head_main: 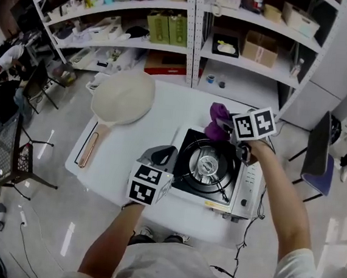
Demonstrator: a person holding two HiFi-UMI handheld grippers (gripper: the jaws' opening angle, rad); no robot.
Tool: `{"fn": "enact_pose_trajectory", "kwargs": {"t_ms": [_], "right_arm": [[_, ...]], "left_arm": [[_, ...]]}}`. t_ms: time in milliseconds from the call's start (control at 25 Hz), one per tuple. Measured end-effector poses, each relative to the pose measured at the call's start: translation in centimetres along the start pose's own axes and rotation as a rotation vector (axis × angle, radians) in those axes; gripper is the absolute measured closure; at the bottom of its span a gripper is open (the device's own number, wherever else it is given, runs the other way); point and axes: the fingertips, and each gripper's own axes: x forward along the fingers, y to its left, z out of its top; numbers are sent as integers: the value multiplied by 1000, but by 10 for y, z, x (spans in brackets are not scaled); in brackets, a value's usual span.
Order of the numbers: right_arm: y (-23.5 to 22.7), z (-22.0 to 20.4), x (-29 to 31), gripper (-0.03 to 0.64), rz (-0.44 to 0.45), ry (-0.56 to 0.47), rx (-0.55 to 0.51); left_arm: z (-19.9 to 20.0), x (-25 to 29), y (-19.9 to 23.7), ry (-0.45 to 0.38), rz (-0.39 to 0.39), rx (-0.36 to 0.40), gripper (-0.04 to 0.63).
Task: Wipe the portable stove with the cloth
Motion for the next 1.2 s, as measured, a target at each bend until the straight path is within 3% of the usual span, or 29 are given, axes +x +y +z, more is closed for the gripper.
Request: {"fn": "enact_pose_trajectory", "kwargs": {"t_ms": [800,1200], "right_arm": [[-61,-54,-92,554,-159,-64,141],[-24,-45,-127,554,-195,-212,168]], "left_arm": [[14,16,-26,-13,-65,25,592],[24,14,-28,-34,-116,38,592]]}}
